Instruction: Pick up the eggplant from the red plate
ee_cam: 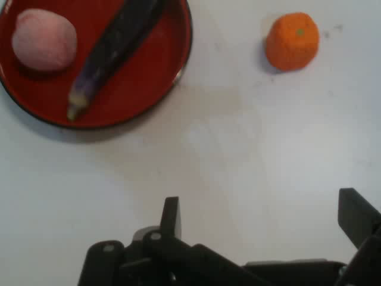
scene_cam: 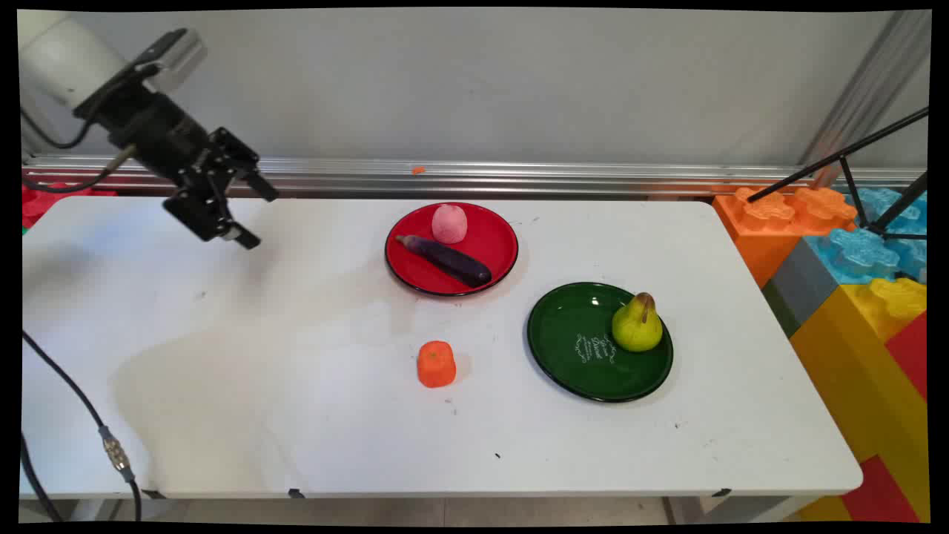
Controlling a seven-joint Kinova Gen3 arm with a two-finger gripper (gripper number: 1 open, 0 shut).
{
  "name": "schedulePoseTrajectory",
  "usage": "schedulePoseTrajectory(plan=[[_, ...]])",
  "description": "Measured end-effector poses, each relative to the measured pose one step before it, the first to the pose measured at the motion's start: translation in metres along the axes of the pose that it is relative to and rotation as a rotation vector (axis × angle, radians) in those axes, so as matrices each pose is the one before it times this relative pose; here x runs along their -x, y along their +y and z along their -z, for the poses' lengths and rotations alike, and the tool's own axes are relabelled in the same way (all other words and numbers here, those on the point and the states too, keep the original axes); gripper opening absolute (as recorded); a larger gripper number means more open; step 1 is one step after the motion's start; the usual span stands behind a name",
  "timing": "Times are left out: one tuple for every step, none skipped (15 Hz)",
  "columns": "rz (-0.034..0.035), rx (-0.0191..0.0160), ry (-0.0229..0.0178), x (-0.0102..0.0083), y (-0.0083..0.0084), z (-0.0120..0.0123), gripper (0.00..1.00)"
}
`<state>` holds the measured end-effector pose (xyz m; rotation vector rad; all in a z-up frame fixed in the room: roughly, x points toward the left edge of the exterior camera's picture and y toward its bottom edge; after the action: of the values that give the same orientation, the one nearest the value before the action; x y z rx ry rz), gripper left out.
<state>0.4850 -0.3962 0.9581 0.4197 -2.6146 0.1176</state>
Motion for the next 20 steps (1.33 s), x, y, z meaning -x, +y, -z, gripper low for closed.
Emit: schedulePoseTrajectory(plan=[[-0.01152, -0.00803, 0.00494, -0.00564, -0.00495, -0.00411, 1.00], [-0.01436, -0.00635, 0.00519, -0.00641, -0.00498, -0.00471, 1.00], [-0.01375, -0.00398, 0.00378, -0.00570, -0.00422, -0.00464, 1.00], [-0.01836, -0.00479, 0.00462, -0.00716, -0.00512, -0.00641, 1.00], [-0.01934, -0.00483, 0.00305, -0.00725, -0.00509, -0.00711, 1.00], [-0.01627, -0.00352, 0.00171, -0.00595, -0.00437, -0.00656, 1.00], [-0.01097, -0.00231, 0.00083, -0.00399, -0.00278, -0.00473, 1.00], [-0.01532, -0.00366, 0.00013, -0.00581, -0.00406, -0.00707, 1.00], [-0.00832, -0.00419, -0.00074, -0.00361, -0.00277, -0.00490, 1.00], [-0.01202, -0.00641, -0.00136, -0.00531, -0.00415, -0.00718, 1.00], [-0.01335, -0.00693, -0.00166, -0.00613, -0.00485, -0.00900, 1.00], [-0.01277, -0.00756, -0.00201, -0.00566, -0.00448, -0.00917, 1.00], [-0.00990, -0.00594, -0.00184, -0.00448, -0.00365, -0.00781, 1.00], [-0.01026, -0.00559, -0.00249, -0.00501, -0.00370, -0.00970, 1.00], [-0.00948, -0.00462, -0.00287, -0.00449, -0.00339, -0.01012, 1.00], [-0.00689, -0.00273, -0.00355, -0.00310, -0.00221, -0.00881, 1.00], [-0.00486, -0.00152, -0.00206, -0.00189, -0.00134, -0.00619, 1.00], [-0.00728, -0.00196, -0.00339, -0.00263, -0.00181, -0.00900, 1.00], [-0.00766, -0.00115, -0.00361, -0.00272, -0.00170, -0.01054, 1.00], [-0.00745, -0.00117, -0.00245, -0.00271, -0.00159, -0.01048, 1.00]])
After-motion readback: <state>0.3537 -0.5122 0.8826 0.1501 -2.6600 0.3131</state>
